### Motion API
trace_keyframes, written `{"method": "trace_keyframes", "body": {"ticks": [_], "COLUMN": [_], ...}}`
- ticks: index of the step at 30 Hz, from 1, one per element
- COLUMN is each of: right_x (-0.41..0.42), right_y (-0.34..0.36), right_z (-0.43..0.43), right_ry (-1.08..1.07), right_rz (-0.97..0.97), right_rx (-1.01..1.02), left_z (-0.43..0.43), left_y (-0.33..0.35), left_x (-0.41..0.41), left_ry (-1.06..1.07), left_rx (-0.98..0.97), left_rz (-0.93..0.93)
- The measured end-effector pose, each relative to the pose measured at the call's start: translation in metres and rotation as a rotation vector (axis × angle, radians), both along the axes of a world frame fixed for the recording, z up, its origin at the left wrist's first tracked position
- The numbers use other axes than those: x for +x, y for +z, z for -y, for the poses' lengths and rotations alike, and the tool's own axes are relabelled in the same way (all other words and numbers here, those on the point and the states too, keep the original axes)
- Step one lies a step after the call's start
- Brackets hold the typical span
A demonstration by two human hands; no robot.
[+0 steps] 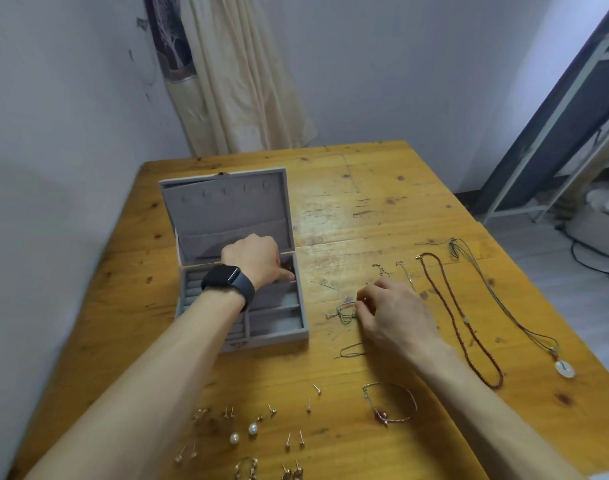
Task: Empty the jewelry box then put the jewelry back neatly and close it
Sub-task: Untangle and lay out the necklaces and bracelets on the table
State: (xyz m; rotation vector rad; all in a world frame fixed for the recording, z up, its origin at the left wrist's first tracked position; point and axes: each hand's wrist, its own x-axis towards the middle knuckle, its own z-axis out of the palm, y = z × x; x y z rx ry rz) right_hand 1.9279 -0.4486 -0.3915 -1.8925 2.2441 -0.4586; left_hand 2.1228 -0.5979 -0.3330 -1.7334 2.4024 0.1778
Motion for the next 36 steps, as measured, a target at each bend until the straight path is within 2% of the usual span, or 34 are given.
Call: {"method": "trace_keyframes", "body": {"ticks": [6, 9, 12, 15, 17, 19, 21, 23, 25, 27, 31, 36], "right_x": [-0.001, -0.003, -0.005, -0.006, -0.009, -0.012, -0.014, -0.016, -0.016, -0.019, -0.027, -0.03], "right_y": [0.002, 0.001, 0.002, 0.002, 0.003, 0.009, 0.018, 0.023, 0.024, 0.02, 0.009, 0.007], "right_z": [0.0, 0.0, -0.001, 0.001, 0.008, 0.016, 0.021, 0.025, 0.028, 0.033, 0.046, 0.055], "right_ry": [0.013, 0.018, 0.03, 0.0, -0.087, -0.155, -0.149, -0.12, -0.134, -0.198, -0.274, -0.192], "right_rz": [0.0, 0.016, 0.026, 0.1, 0.326, 0.733, 1.149, 1.267, 1.191, 1.117, 0.939, 0.514], "right_rx": [0.019, 0.019, 0.037, 0.01, -0.082, -0.088, -0.009, 0.014, -0.036, -0.115, -0.143, -0.057], "left_z": [-0.006, -0.009, -0.012, -0.016, -0.021, -0.026, -0.03, -0.032, -0.032, -0.03, -0.031, -0.044], "left_y": [-0.004, 0.0, 0.013, 0.03, 0.041, 0.047, 0.047, 0.04, 0.029, 0.016, -0.009, -0.028], "left_x": [-0.015, -0.011, -0.003, -0.005, -0.014, -0.025, -0.035, -0.043, -0.05, -0.055, -0.057, -0.054], "left_ry": [-0.111, -0.121, -0.024, 0.039, 0.033, 0.008, -0.018, -0.026, 0.007, 0.039, 0.042, 0.029], "left_rx": [-0.085, -0.073, -0.035, 0.108, 0.286, 0.437, 0.52, 0.558, 0.568, 0.471, 0.147, -0.077], "left_rz": [0.089, 0.048, -0.199, -0.633, -0.817, -0.88, -0.894, -0.898, -0.913, -0.88, -0.636, -0.378]}}
